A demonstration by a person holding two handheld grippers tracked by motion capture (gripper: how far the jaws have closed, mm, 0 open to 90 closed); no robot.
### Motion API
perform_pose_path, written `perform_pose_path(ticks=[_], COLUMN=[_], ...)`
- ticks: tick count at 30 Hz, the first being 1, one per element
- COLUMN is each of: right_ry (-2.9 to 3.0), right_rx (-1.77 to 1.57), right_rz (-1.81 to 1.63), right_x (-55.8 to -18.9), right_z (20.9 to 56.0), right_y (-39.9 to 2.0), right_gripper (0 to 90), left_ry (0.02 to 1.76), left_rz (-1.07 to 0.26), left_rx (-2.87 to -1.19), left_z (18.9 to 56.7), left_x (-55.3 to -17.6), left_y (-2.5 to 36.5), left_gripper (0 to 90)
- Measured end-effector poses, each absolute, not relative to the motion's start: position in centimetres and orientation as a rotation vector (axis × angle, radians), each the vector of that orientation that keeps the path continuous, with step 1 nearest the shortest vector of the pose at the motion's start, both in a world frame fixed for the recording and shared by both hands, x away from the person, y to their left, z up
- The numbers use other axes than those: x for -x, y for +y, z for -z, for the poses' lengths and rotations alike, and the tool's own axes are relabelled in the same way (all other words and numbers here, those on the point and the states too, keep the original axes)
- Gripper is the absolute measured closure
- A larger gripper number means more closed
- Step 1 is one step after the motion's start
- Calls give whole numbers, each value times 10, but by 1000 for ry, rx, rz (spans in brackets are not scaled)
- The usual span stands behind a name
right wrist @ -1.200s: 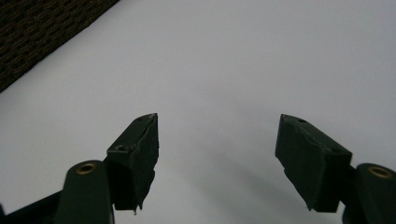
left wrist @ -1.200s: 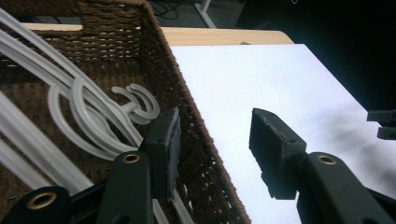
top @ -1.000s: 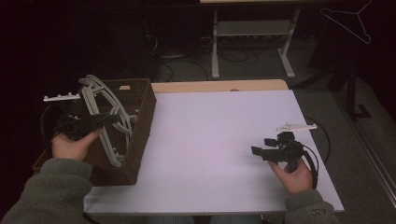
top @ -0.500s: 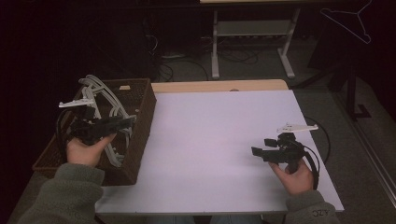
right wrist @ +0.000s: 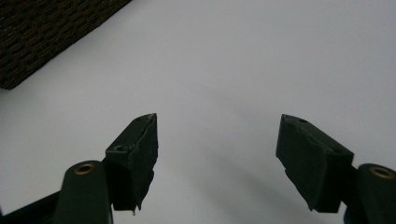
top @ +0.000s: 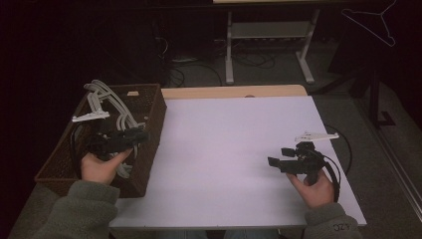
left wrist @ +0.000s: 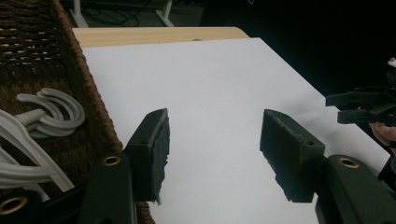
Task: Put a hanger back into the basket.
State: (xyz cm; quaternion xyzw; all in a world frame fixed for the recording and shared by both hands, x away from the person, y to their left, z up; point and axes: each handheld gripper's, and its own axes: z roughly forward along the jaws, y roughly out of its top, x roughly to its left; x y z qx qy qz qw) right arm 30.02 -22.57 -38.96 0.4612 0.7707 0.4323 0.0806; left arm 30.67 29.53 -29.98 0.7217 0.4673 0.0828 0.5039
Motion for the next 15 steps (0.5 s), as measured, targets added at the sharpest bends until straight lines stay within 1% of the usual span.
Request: perform_pose_path(ticks=[6, 15], right_ry=[2306, 2312], right_rx=[-1378, -1376], right_rz=[-1290, -1292], right_x=[-300, -300], right_z=[389, 389], right_y=[-227, -226], right_gripper=[284, 283], left_ry=[1128, 1115], left_rz=[-199, -194], left_rx=[-1737, -1739], left_z=[305, 312], left_x=[-304, -299], left_y=[292, 284], left_gripper=[394, 336])
